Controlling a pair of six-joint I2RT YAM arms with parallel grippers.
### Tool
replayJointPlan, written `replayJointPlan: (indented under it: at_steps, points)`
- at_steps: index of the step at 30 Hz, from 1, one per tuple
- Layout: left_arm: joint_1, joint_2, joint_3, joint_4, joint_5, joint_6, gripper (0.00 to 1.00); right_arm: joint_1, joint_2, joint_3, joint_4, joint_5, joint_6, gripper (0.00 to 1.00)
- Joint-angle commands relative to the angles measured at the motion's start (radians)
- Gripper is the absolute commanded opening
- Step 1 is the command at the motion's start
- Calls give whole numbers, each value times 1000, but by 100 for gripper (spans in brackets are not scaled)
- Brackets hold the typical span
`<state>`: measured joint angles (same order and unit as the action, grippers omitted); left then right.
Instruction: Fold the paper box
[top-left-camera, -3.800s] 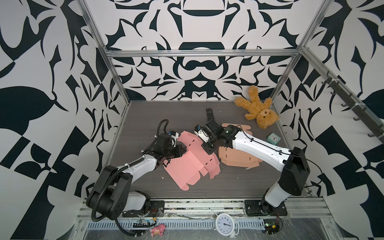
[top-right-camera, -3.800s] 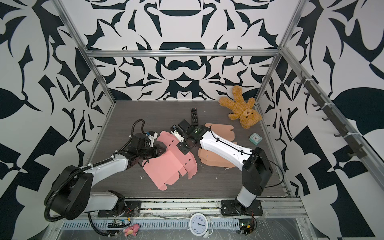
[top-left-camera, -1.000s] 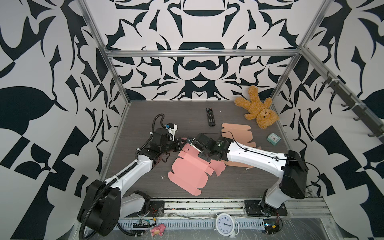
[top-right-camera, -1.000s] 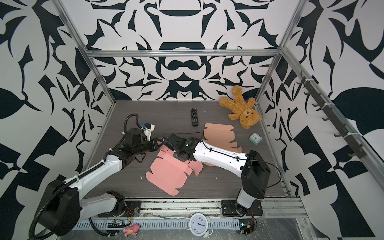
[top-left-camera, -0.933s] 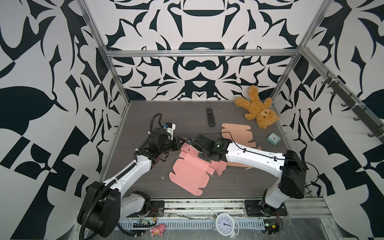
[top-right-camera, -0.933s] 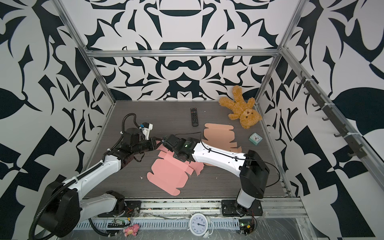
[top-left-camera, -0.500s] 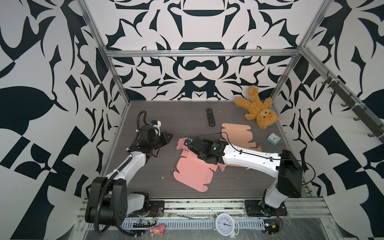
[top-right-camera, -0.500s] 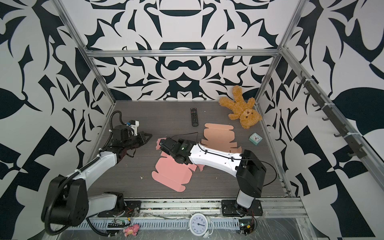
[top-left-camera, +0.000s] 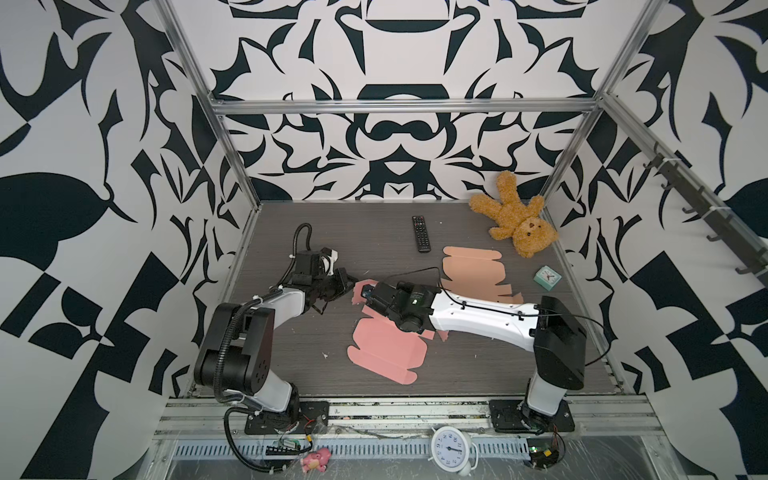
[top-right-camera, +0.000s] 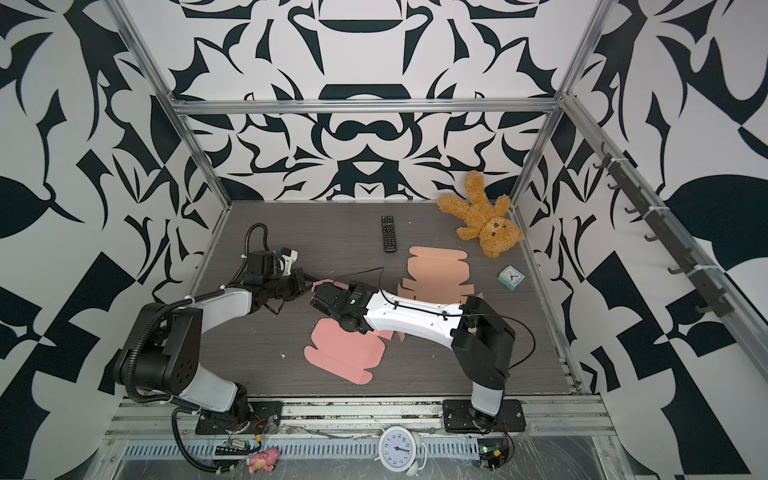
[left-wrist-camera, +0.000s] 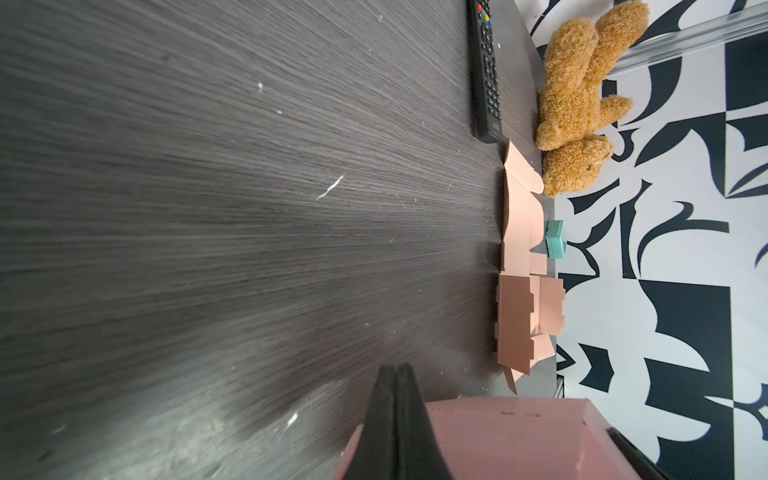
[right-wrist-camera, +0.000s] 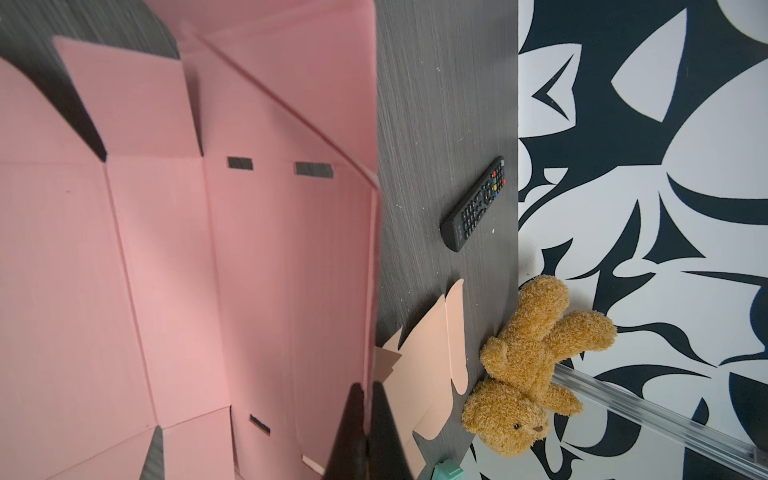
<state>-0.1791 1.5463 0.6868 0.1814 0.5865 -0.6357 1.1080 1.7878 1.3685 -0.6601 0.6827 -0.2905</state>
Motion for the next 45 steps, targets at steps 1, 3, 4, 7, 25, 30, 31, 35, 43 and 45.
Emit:
replayJointPlan:
  at_steps: [1, 3, 4, 7, 25, 30, 31, 35, 43, 45]
  points:
    - [-2, 4, -28, 37, 51, 10, 0, 3, -5, 34, 20, 28, -14, 0]
    - [-6, -3, -40, 44, 60, 7, 0, 3, 2, 32, 28, 36, -22, 0]
    - [-8, -9, -47, 46, 59, 6, 0, 4, 2, 28, 36, 40, -25, 0]
    - [-14, -28, -65, 50, 67, 2, 0, 4, 1, 15, 61, 49, -42, 0]
    - [-41, -130, -143, 57, 59, -19, 0, 30, -8, -70, 217, 122, -242, 0]
    - [-42, -130, -155, 57, 56, -15, 0, 40, -1, -96, 261, 148, -301, 0]
    - [-41, -132, -160, 58, 53, -15, 0, 42, -2, -101, 269, 147, -310, 0]
    - [-42, -150, -185, 57, 51, -9, 0, 42, -13, -139, 326, 129, -344, 0]
    - [-46, -198, -229, 58, 55, -11, 0, 41, -44, -220, 476, 102, -445, 0]
    - [-51, -210, -240, 58, 55, -12, 0, 40, -49, -238, 507, 99, -470, 0]
